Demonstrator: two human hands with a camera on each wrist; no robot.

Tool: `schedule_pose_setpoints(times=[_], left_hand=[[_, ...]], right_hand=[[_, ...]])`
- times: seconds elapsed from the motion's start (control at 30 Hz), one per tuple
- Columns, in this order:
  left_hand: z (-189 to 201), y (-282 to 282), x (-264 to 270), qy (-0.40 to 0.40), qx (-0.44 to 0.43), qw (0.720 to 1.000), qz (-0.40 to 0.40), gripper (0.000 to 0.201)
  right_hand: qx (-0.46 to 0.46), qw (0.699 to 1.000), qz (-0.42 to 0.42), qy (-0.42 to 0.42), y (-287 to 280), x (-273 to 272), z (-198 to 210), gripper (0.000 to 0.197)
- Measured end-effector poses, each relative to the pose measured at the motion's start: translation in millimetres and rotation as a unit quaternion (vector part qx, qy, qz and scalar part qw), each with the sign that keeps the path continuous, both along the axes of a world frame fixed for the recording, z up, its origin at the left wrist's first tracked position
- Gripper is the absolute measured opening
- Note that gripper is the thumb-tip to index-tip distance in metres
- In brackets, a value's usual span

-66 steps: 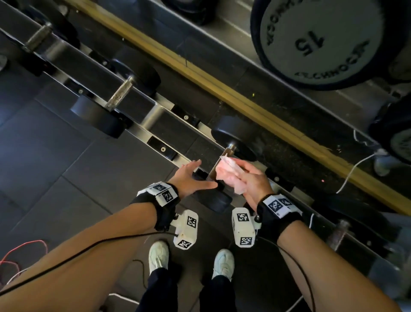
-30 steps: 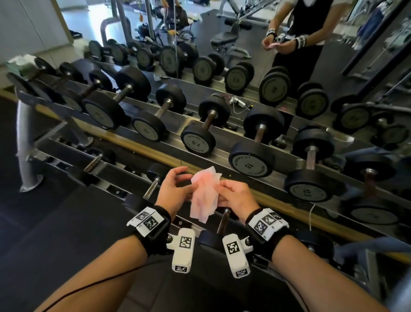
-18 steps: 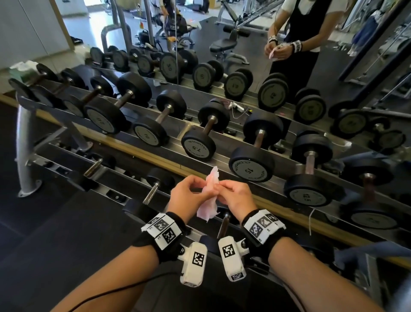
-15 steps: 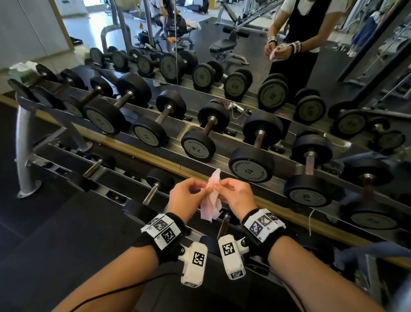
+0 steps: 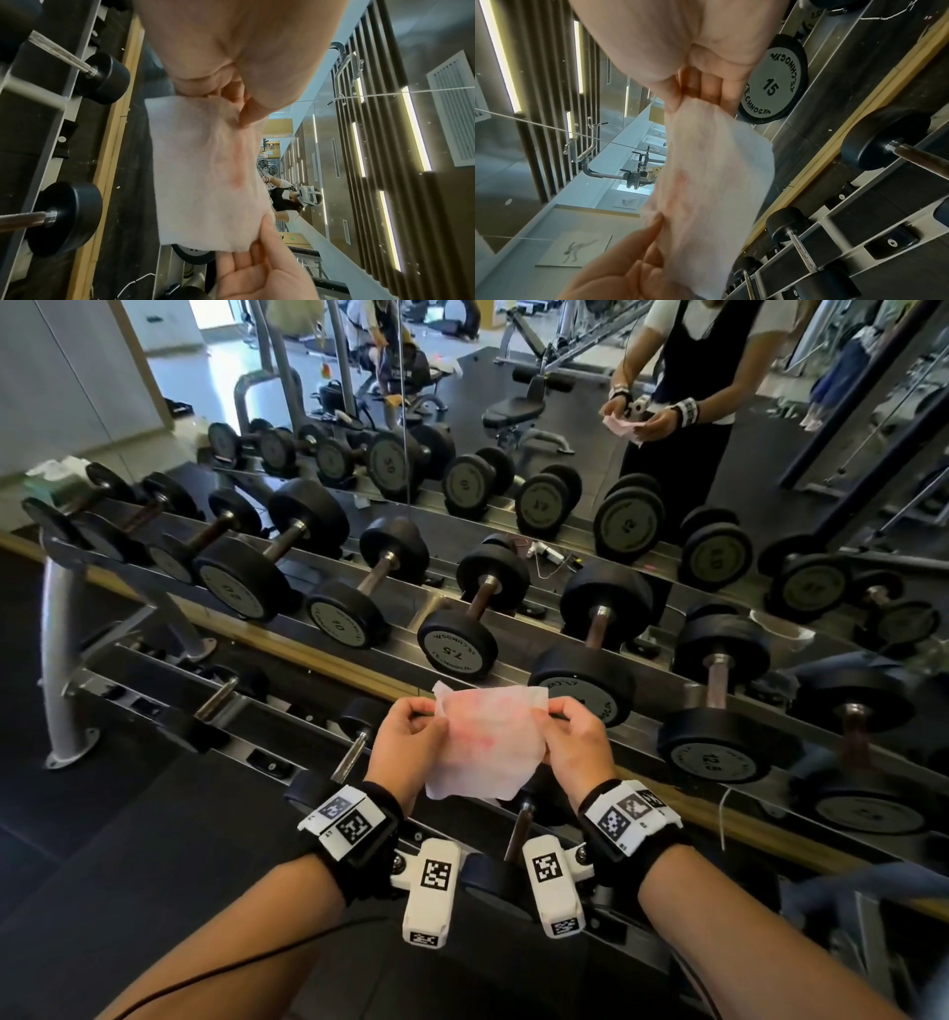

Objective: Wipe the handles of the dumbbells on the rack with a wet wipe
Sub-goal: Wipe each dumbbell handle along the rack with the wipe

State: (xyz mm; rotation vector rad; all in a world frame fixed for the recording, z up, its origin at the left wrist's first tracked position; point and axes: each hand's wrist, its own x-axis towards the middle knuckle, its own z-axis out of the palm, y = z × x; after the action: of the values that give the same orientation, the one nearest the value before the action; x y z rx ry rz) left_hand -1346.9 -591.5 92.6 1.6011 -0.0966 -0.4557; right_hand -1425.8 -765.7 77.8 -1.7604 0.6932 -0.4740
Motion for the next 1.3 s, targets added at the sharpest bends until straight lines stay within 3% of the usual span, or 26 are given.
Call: schedule_pose_setpoints(times=[0.13, 0.27, 0.4, 0.57, 0.67, 0.73, 0.83, 0.9, 1.0, 1.1, 1.2, 1.3], left_hand=[[-1, 1, 1, -0.009, -0.041, 0.998, -0.041, 0.051], [1, -1, -3, -0.016, -0.036, 0.994, -0.1, 0.036], [-3, -2, 1, 0.078, -0.105, 0.989, -0.068, 0.048], [-8, 2, 7, 0.146, -0.176, 0.969, -0.088, 0.059], [-7, 4, 7, 0.091, -0.124, 0.983, -0.103, 0.068], [-4, 6, 7, -0.01, -0.045, 0.993, -0.111, 0.074], [1, 9, 6, -0.166, 0.083, 0.972, -0.145, 0.076], [4, 10, 4, -0.219, 0.118, 0.956, -0.157, 0.069], [8, 10, -1, -0.248, 0.106, 0.952, -0.143, 0.057], [10, 10, -4, -0.242, 0.078, 0.958, -0.134, 0.058], [8, 11, -5, -0.228, 0.1, 0.959, -0.134, 0.054], [6, 11, -5, -0.216, 0.143, 0.957, -0.129, 0.046]], right_hand=[[0.029, 0.999, -0.009, -0.045, 4, -4, 6, 0.028], [0.011, 0.996, 0.074, -0.056, 5, -4, 14, 0.038], [-0.005, 0.993, 0.116, 0.011, -2, -3, 13, 0.034], [-0.02, 0.983, 0.172, 0.066, -9, -6, 7, 0.053], [0.035, 0.981, 0.182, 0.054, -10, -6, 4, 0.051], [0.042, 0.98, 0.188, 0.054, -12, -8, 6, 0.045], [-0.052, 0.969, 0.223, 0.097, -14, -8, 14, 0.037], [-0.114, 0.953, 0.25, 0.126, -13, -8, 19, 0.035], [-0.103, 0.946, 0.272, 0.14, -7, -9, 21, 0.031], [-0.092, 0.952, 0.261, 0.129, 0, -9, 15, 0.028], [-0.188, 0.957, 0.201, 0.094, 5, -3, 6, 0.014], [-0.276, 0.941, 0.184, 0.072, 6, -3, 0, 0.014]])
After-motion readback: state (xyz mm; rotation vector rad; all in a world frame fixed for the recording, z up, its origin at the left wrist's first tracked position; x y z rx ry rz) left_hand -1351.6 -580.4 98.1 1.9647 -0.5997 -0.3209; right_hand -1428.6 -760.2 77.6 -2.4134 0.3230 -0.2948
